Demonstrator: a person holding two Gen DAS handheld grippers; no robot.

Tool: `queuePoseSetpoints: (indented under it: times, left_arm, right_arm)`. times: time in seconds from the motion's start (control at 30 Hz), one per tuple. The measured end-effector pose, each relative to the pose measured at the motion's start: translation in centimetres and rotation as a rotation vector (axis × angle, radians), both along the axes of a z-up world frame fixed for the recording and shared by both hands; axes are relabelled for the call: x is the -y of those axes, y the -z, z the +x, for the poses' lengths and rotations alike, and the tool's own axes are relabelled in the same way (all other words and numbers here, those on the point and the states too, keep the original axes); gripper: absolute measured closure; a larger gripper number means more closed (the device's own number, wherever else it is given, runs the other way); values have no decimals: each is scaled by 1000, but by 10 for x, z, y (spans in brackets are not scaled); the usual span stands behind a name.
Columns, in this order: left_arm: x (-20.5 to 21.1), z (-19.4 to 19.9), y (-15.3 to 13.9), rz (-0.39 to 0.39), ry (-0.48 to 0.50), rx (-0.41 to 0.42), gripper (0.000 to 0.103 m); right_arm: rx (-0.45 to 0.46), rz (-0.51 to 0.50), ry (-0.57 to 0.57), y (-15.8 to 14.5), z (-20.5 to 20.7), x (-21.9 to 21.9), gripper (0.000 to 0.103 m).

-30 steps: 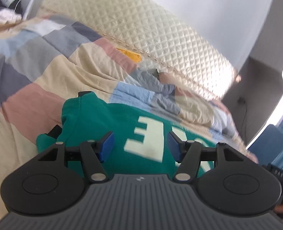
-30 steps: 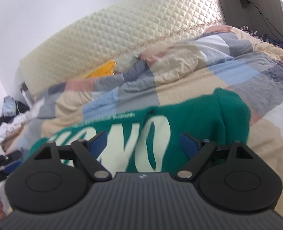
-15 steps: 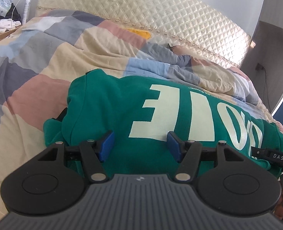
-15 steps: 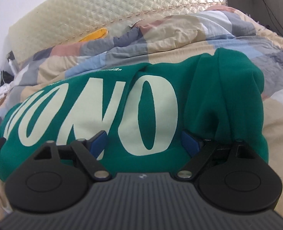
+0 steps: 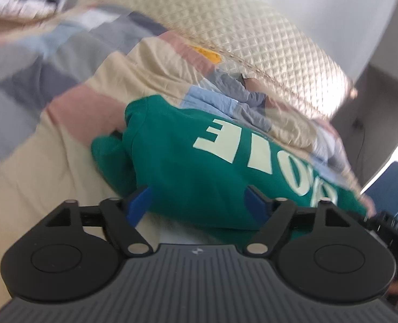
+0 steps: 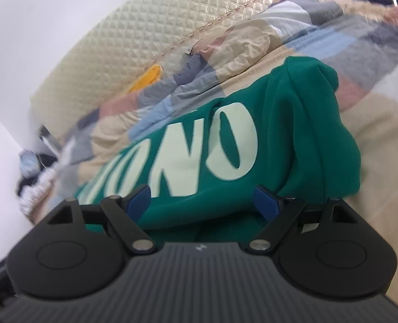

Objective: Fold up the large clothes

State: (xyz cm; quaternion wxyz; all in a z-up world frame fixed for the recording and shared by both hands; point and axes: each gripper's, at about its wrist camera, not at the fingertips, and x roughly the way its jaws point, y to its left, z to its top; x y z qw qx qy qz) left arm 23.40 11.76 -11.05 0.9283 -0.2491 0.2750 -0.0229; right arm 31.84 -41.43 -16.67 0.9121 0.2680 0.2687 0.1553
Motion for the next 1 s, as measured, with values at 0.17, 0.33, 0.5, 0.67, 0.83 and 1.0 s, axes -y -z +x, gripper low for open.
queuePoseSetpoints:
  times: [0.17, 0.33, 0.5, 0.67, 0.83, 1.0]
  left_arm:
    - [-9, -3, 9, -129, -44, -56, 16]
    - [-16, 3, 24, -210, -77, -111, 14]
    - [-24, 6, 35, -269, -114, -143, 10]
    - [-33, 11, 50, -376, -144, -165, 7]
    - [-47, 17, 75, -614, -166, -159, 4]
    - [-50, 34, 100, -775, -157, -162, 2]
  right_arm:
    - [-65, 191, -91, 7, -12, 7, 17]
    - [-91, 177, -100, 14, -7, -4, 16]
    - [-137, 220, -72, 23, -2, -2, 0]
    - [-162, 300, -73, 31, 5, -4, 0]
    - [-290, 535, 0, 67, 21, 10, 0]
    - [-334, 632, 133, 92, 37, 23, 0]
